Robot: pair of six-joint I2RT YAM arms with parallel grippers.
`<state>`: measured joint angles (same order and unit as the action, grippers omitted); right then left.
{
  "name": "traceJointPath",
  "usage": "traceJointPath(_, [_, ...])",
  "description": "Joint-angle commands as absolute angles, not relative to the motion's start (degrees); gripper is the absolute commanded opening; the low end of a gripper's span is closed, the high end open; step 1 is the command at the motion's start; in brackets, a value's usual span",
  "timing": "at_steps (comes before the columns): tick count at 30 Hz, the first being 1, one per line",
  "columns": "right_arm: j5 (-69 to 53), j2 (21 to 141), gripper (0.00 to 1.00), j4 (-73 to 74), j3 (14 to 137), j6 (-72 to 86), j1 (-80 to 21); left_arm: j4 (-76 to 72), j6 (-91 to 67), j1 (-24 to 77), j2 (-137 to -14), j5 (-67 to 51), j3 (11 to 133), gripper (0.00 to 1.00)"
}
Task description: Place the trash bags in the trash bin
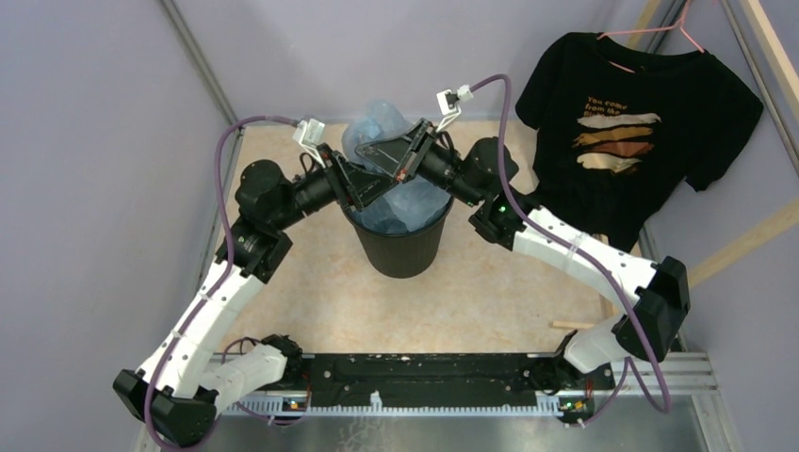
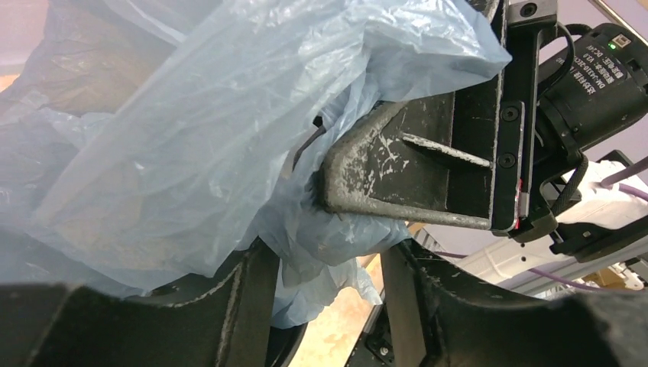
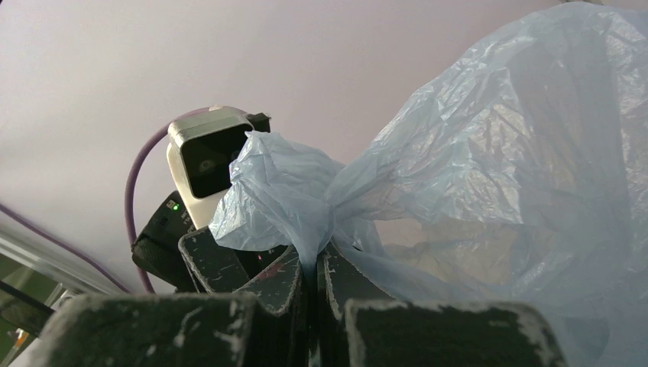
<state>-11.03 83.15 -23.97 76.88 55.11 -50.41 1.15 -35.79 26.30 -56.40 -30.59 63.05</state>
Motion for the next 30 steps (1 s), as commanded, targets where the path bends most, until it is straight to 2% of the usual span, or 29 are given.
traceJointPath(1, [-9.98, 83.15, 0.00, -25.49, 77.38, 54.83, -51.62, -2.96, -36.78, 26.53, -56.10, -28.57, 62.84, 0.54])
traceJointPath(3, [-10.01, 83.18, 0.00, -25.48, 76.95, 54.62, -51.91, -3.07, -36.62, 26.52, -55.90, -27.84, 62.56, 0.46])
traceJointPath(6, [-10.89, 83.03, 0.02, -25.49, 76.08, 53.44, -51.95, -1.70, -36.23, 26.54, -55.05, -24.70, 62.03, 0.24])
traceJointPath(8, [-11.36, 82.35, 0.18, -24.05, 75.70, 49.81, -51.92, -0.33, -35.62, 26.54, -54.09, -22.22, 61.56, 0.14])
traceJointPath(11, [-12.11, 80.33, 0.52, -19.46, 75.97, 41.98, -51.28, 4.45, -34.55, 26.52, -52.77, -19.22, 60.82, 0.01])
traceJointPath(14, [-10.12, 77.10, 0.71, -11.37, 76.53, 33.65, -50.44, 6.63, -33.96, 26.50, -51.03, -17.51, 59.42, 0.00])
traceJointPath(17, [-6.53, 73.08, 0.84, -5.13, 76.15, 26.20, -49.96, 8.03, -33.40, 26.53, -48.73, -16.15, 57.35, 0.00])
traceJointPath(24, [3.17, 68.61, 0.88, 2.51, 74.63, 18.64, -48.06, 11.46, -32.74, 26.54, -43.98, -13.02, 52.66, 0.00])
traceJointPath(30, [-2.62, 74.49, 0.87, 5.13, 80.42, 22.43, -40.04, 14.60, -32.60, 26.54, -42.15, -13.09, 51.98, 0.00])
